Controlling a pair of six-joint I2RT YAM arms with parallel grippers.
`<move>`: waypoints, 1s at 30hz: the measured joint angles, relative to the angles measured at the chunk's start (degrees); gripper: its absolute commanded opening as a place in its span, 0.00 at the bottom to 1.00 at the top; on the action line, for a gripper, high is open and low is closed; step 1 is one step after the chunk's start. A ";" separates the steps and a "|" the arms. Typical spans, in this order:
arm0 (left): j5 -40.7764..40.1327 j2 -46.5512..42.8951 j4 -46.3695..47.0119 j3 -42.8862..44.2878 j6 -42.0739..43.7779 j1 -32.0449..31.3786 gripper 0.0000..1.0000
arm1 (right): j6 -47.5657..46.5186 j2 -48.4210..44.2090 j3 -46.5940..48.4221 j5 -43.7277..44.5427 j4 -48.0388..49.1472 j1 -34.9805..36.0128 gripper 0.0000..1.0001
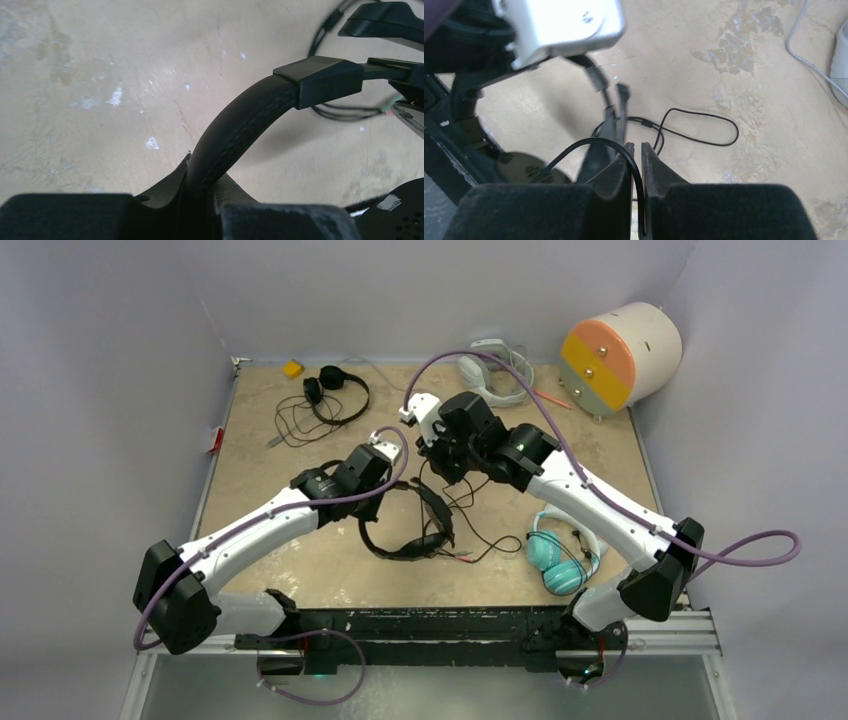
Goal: Wrap the headphones
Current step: Wrap the headphones cable around the headphones.
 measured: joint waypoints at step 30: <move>16.50 -8.68 1.64 -4.66 -0.98 -0.92 0.00 | 9.57 -0.66 -4.76 -10.12 5.79 -19.34 0.06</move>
